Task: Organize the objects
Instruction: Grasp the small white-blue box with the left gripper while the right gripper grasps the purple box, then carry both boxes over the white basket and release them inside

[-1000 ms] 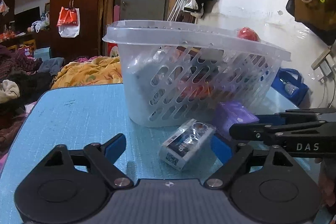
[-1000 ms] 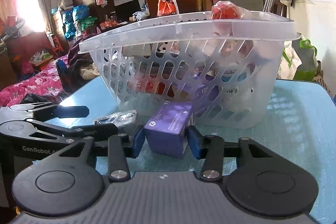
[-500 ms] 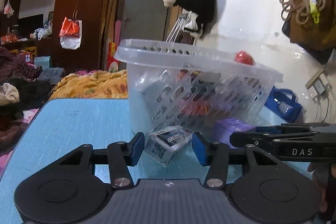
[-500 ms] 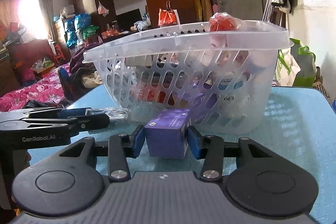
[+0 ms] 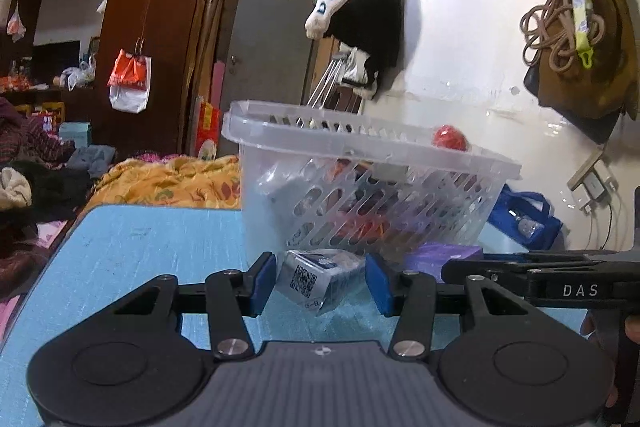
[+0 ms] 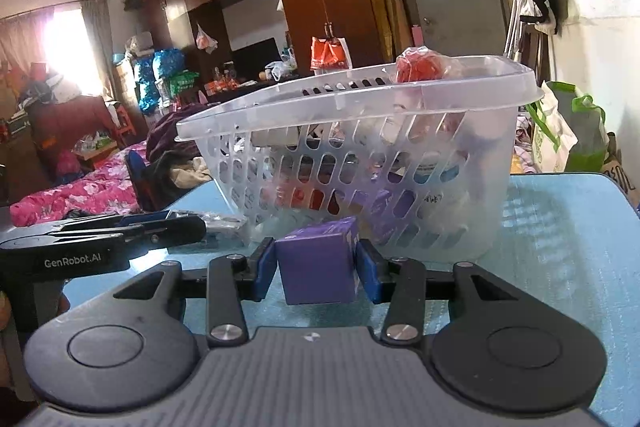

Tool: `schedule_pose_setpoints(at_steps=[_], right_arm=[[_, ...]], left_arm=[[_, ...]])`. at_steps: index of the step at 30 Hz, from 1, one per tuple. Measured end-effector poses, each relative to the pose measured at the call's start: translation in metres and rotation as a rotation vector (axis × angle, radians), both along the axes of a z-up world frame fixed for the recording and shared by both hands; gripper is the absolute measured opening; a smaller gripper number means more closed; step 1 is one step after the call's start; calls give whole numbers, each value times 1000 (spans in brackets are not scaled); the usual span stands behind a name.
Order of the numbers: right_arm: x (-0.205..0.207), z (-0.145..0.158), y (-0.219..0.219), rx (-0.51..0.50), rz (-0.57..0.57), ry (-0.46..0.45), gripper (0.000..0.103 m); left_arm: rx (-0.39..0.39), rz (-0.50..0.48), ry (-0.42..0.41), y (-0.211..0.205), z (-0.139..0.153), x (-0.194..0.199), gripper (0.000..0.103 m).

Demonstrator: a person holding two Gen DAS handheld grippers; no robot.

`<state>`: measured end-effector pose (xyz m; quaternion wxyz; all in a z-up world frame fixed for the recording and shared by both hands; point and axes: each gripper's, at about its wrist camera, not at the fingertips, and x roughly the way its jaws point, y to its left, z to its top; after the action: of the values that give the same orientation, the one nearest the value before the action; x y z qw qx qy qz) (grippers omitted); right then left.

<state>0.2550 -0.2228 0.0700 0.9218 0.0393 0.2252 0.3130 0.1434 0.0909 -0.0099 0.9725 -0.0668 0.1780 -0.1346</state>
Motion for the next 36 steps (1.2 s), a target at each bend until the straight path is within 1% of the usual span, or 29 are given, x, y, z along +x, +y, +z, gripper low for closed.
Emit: schedule_pose_setpoints(at_steps=[4, 7, 11, 14, 17, 19, 21, 22, 24, 27, 30, 32, 33, 34, 35, 36], right_arm=[[-9, 1, -2, 6, -1, -26, 47], [-15, 3, -4, 19, 8, -37, 47], [-25, 9, -5, 39, 23, -48, 47], [-34, 18, -7, 57, 33, -74, 47], [-43, 31, -13, 105, 57, -94, 47], [-45, 46, -19, 149, 80, -105, 47], [-39, 64, -24, 182, 76, -115, 47], [-34, 72, -25, 188, 69, -119, 47], [-18, 93, -18, 163, 33, -145, 47], [13, 113, 0, 115, -1, -161, 47], [43, 118, 24, 32, -37, -156, 47], [59, 115, 38, -30, -68, -166, 48], [66, 112, 42, -49, -81, -178, 50], [75, 109, 44, -66, -93, -170, 65], [79, 107, 43, -71, -103, -160, 74], [82, 104, 39, -58, -113, -153, 83]], left_arm=[[-6, -8, -29, 1, 2, -5, 51], [-35, -21, -54, 5, 4, -11, 51], [-76, -41, -61, 11, 4, -19, 51], [-98, -49, -70, 14, 7, -24, 51], [-140, -69, -95, 19, 18, -34, 51], [-174, -90, -119, 26, 33, -40, 51], [-197, -95, -137, 31, 50, -38, 51], [-204, -89, -143, 32, 60, -32, 51], [-214, -77, -152, 31, 81, -14, 51], [-205, -23, -117, 23, 106, 25, 51], [-172, 28, -74, 10, 118, 62, 51], [-141, 40, -33, 3, 116, 81, 51], [-131, 68, -19, 1, 114, 89, 53], [-117, 99, -15, 0, 110, 94, 59], [-100, 127, -8, -1, 107, 100, 77], [-87, 153, 4, -1, 102, 105, 85]])
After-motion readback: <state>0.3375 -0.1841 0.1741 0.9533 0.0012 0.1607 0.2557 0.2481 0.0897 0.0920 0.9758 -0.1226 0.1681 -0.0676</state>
